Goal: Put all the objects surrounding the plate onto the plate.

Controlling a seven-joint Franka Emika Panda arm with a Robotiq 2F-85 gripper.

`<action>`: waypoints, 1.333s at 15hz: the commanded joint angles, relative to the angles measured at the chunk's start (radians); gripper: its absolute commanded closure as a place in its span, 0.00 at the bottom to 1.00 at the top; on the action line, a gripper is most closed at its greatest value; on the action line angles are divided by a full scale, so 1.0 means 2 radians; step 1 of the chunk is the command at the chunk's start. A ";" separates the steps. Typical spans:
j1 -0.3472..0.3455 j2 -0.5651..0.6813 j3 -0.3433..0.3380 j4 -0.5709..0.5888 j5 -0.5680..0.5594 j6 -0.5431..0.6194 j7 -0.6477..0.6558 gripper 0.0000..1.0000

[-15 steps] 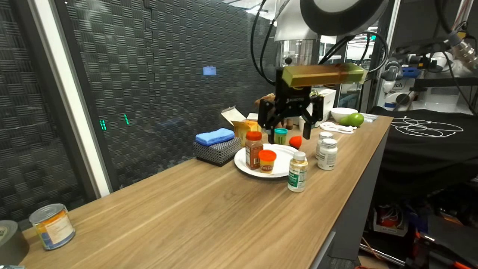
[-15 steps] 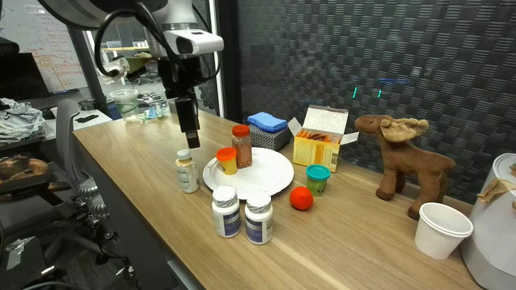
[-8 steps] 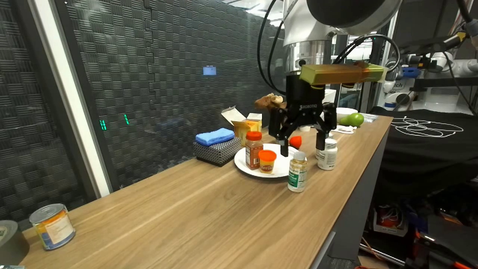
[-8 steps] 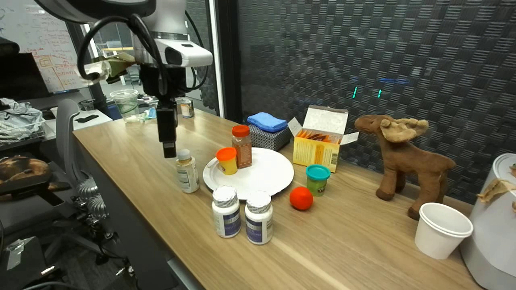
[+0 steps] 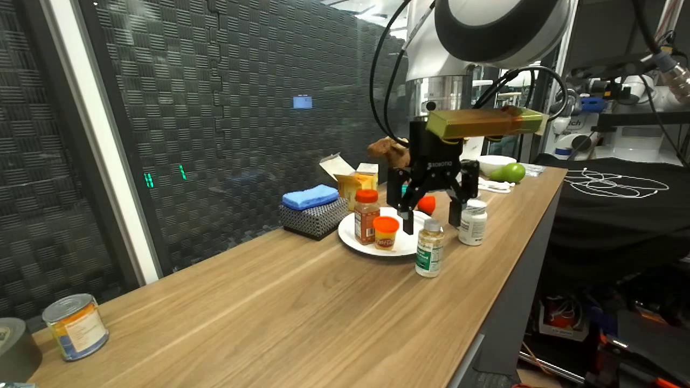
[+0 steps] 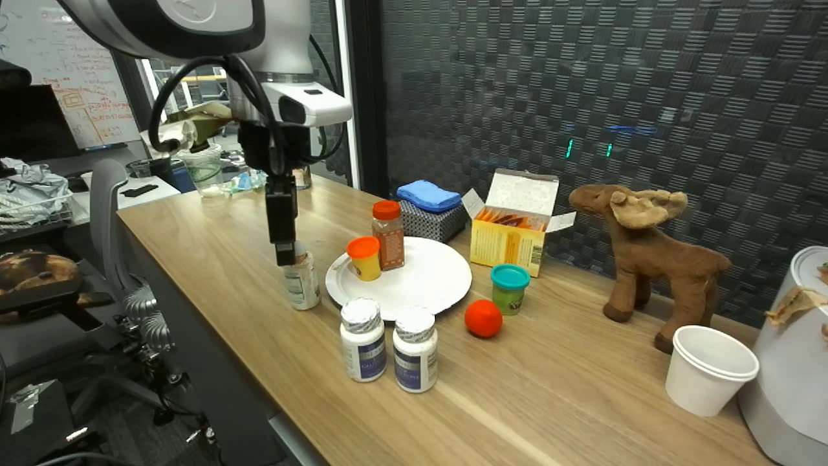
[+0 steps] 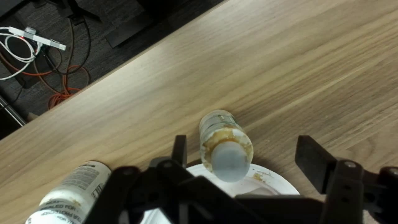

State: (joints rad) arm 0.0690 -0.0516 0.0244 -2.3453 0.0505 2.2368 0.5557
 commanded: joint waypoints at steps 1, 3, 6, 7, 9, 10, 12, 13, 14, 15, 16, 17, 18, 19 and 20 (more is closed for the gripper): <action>-0.004 0.001 0.009 0.002 0.002 0.011 -0.003 0.42; -0.005 -0.005 0.009 -0.004 -0.007 0.015 0.006 0.58; -0.007 -0.020 0.010 -0.011 -0.017 0.012 0.015 0.80; -0.007 -0.027 0.011 -0.015 -0.025 0.010 0.022 0.84; -0.009 -0.035 0.012 -0.020 -0.043 0.006 0.037 0.83; -0.010 -0.038 0.012 -0.022 -0.050 0.003 0.043 0.83; -0.010 -0.048 0.013 -0.029 -0.062 -0.001 0.054 0.83; -0.012 -0.057 0.014 -0.033 -0.067 -0.001 0.065 0.83; -0.013 -0.064 0.014 -0.035 -0.071 0.000 0.074 0.84; -0.014 -0.071 0.013 -0.035 -0.067 0.006 0.077 0.84; -0.016 -0.073 0.012 -0.032 -0.062 0.008 0.078 0.84; -0.018 -0.073 0.010 -0.025 -0.054 0.010 0.077 0.84; -0.021 -0.070 0.009 -0.017 -0.049 0.009 0.076 0.84; -0.025 -0.065 0.007 -0.008 -0.044 0.011 0.078 0.85; -0.029 -0.060 0.006 0.000 -0.041 0.013 0.080 0.85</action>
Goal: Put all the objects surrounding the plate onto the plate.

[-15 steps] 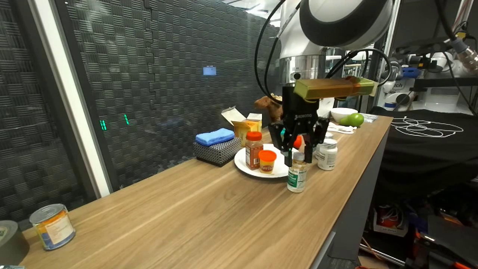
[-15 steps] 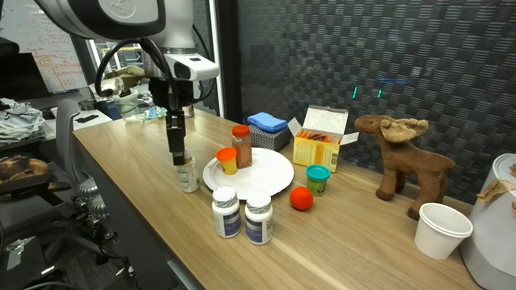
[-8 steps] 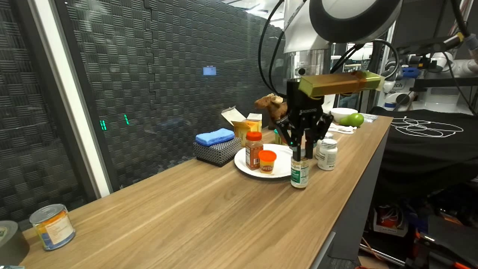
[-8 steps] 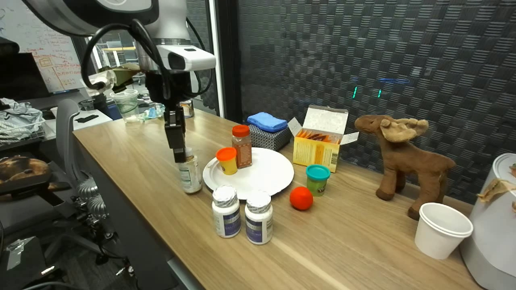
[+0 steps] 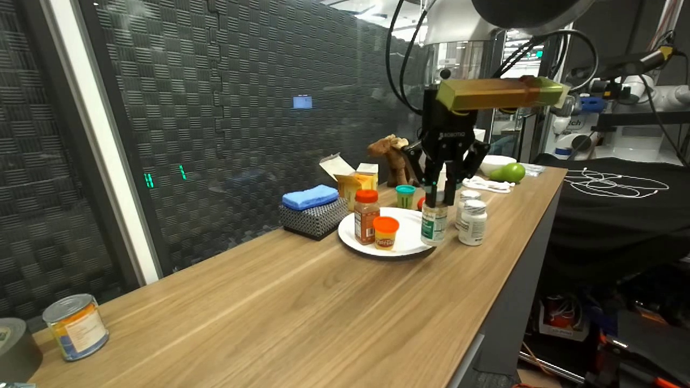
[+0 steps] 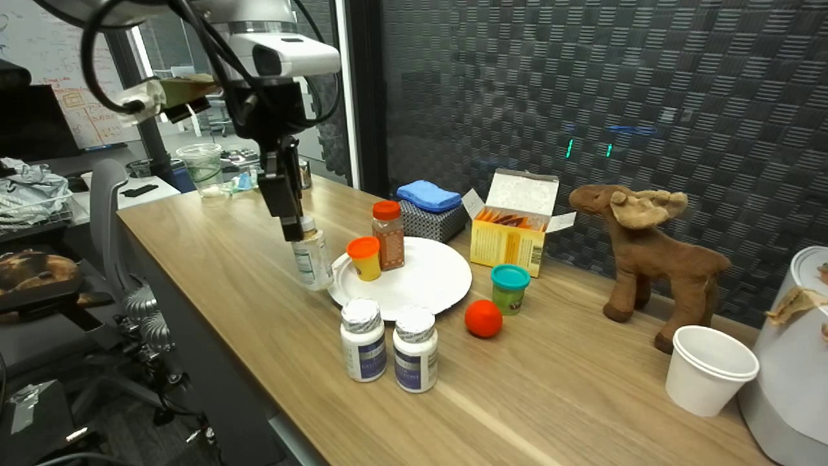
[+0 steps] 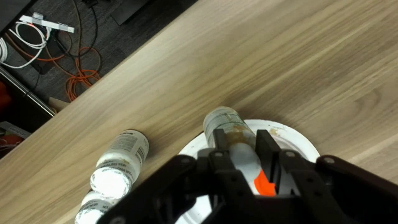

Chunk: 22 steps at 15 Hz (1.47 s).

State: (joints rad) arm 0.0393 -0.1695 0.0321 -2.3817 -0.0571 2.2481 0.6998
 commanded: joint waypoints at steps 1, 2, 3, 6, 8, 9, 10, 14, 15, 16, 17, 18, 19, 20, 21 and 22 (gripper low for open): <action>-0.018 0.011 0.002 0.031 0.013 0.009 0.011 0.85; -0.021 0.021 0.002 0.042 0.014 0.012 0.012 0.85; -0.023 0.037 0.001 0.056 0.018 0.015 0.012 0.85; -0.027 0.089 -0.001 0.105 0.013 0.022 0.025 0.85; -0.025 0.124 -0.005 0.139 0.005 0.026 0.039 0.85; -0.023 0.142 -0.008 0.157 0.002 0.024 0.045 0.85; -0.020 0.156 -0.012 0.172 -0.005 0.023 0.053 0.85; -0.011 0.191 -0.026 0.212 -0.020 0.017 0.075 0.86; -0.011 0.197 -0.028 0.219 -0.016 0.018 0.076 0.86; -0.011 0.203 -0.030 0.227 -0.010 0.016 0.074 0.86; -0.010 0.210 -0.032 0.235 -0.006 0.015 0.072 0.86; -0.010 0.216 -0.033 0.242 -0.003 0.014 0.072 0.85; -0.011 0.222 -0.033 0.249 0.002 0.012 0.069 0.85; -0.011 0.228 -0.033 0.255 0.006 0.010 0.067 0.85; -0.011 0.233 -0.033 0.259 0.010 0.008 0.065 0.85; -0.011 0.239 -0.032 0.264 0.015 0.005 0.064 0.85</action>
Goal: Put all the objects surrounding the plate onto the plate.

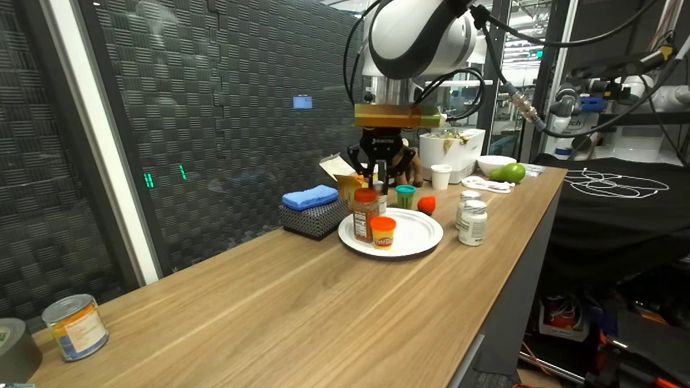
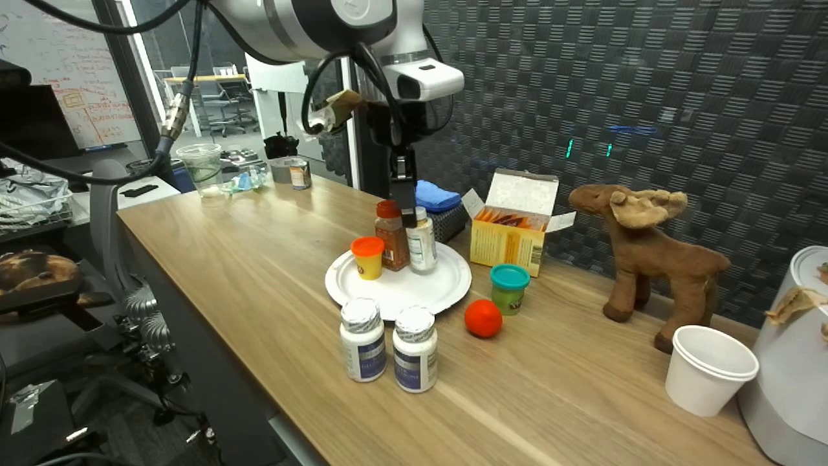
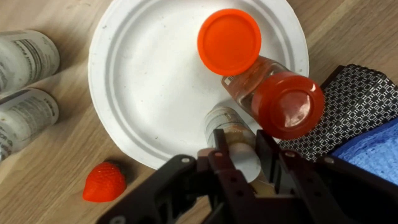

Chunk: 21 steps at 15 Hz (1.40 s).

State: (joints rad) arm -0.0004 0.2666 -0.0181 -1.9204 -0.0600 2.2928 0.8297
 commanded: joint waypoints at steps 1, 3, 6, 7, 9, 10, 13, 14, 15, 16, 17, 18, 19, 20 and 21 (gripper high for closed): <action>0.010 0.026 -0.007 0.036 0.019 -0.019 -0.001 0.85; 0.011 0.037 -0.008 0.043 0.023 -0.023 -0.001 0.85; 0.012 0.043 -0.011 0.051 0.025 -0.026 0.002 0.76; 0.012 0.041 -0.013 0.050 0.024 -0.025 0.004 0.45; 0.009 0.036 -0.014 0.046 0.032 -0.019 0.005 0.39; 0.008 0.035 -0.014 0.045 0.037 -0.016 0.005 0.31; 0.003 0.026 -0.017 0.039 0.067 0.001 0.011 0.08; 0.004 0.023 -0.020 0.038 0.070 0.006 0.015 0.01; 0.005 0.016 -0.021 0.033 0.073 0.008 0.016 0.00; 0.011 0.005 -0.026 0.023 0.061 0.014 0.026 0.00; 0.015 -0.004 -0.029 0.017 0.051 0.020 0.034 0.00; 0.021 -0.024 -0.031 0.002 0.039 0.027 0.043 0.00; 0.025 -0.035 -0.033 -0.005 0.028 0.031 0.054 0.00; 0.031 -0.051 -0.039 -0.015 0.003 0.029 0.078 0.00; 0.032 -0.063 -0.040 -0.019 -0.017 0.021 0.096 0.00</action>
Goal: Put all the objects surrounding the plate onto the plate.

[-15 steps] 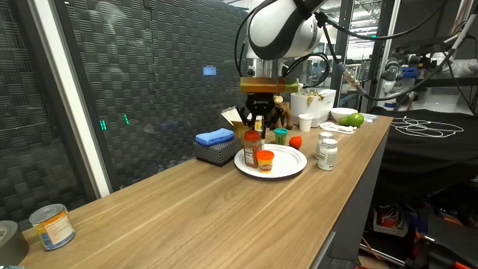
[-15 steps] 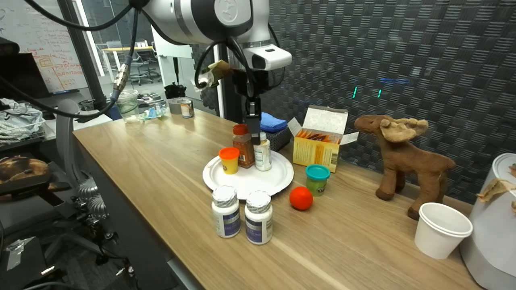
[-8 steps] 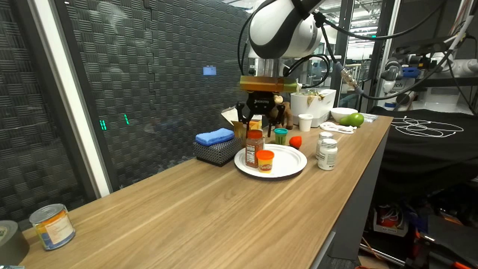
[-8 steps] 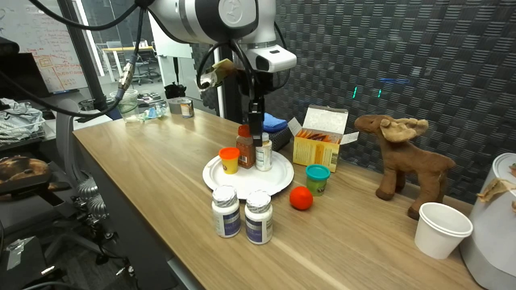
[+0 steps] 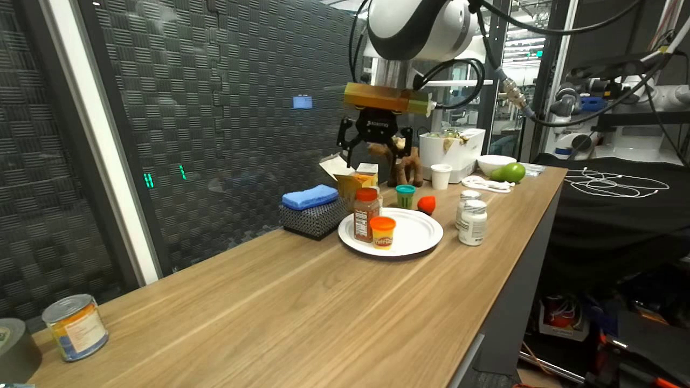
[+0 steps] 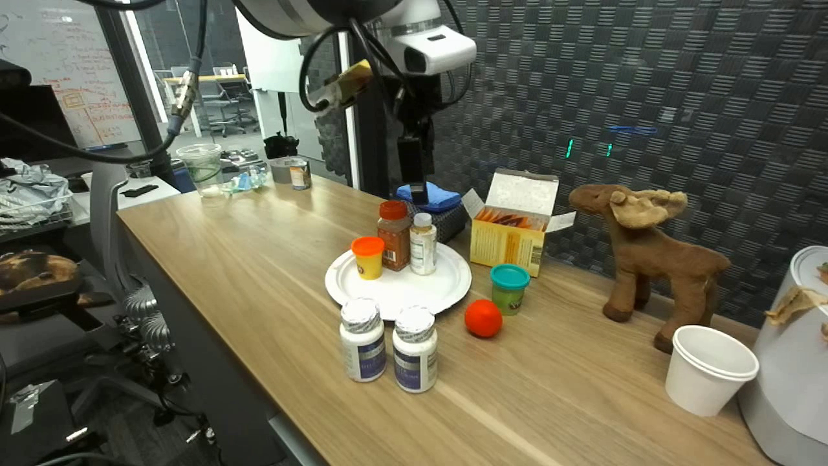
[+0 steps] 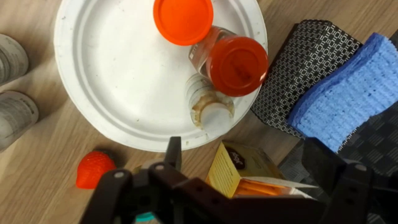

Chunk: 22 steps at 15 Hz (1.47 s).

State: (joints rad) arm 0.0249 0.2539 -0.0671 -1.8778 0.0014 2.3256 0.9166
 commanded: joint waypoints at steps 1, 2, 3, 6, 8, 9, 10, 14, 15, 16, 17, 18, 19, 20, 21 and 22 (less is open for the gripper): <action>0.018 -0.072 -0.015 -0.049 -0.061 -0.008 0.065 0.00; 0.015 -0.087 -0.009 -0.056 -0.065 -0.026 0.064 0.00; 0.011 -0.105 0.001 -0.065 -0.054 -0.053 0.040 0.00; 0.003 -0.085 0.006 -0.049 -0.050 -0.050 0.044 0.00; 0.003 -0.096 0.008 -0.057 -0.050 -0.052 0.043 0.00; 0.003 -0.096 0.008 -0.059 -0.050 -0.052 0.043 0.00; 0.003 -0.096 0.008 -0.061 -0.050 -0.052 0.043 0.00; -0.009 -0.022 -0.008 -0.004 -0.069 -0.010 0.074 0.00; -0.012 0.001 -0.014 0.013 -0.072 -0.003 0.083 0.00; -0.014 0.019 -0.020 0.027 -0.069 0.007 0.088 0.00; -0.017 0.038 -0.026 0.044 -0.059 0.004 0.091 0.00; -0.019 0.053 -0.030 0.057 -0.053 0.002 0.090 0.00; -0.023 0.061 -0.033 0.065 -0.043 -0.002 0.086 0.00; -0.025 0.069 -0.036 0.073 -0.036 -0.003 0.087 0.00; -0.028 0.070 -0.039 0.074 -0.029 -0.001 0.090 0.00; -0.029 0.073 -0.043 0.078 -0.024 0.000 0.093 0.00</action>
State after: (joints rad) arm -0.0286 0.3727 -0.1357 -1.7834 -0.0850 2.3310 1.0784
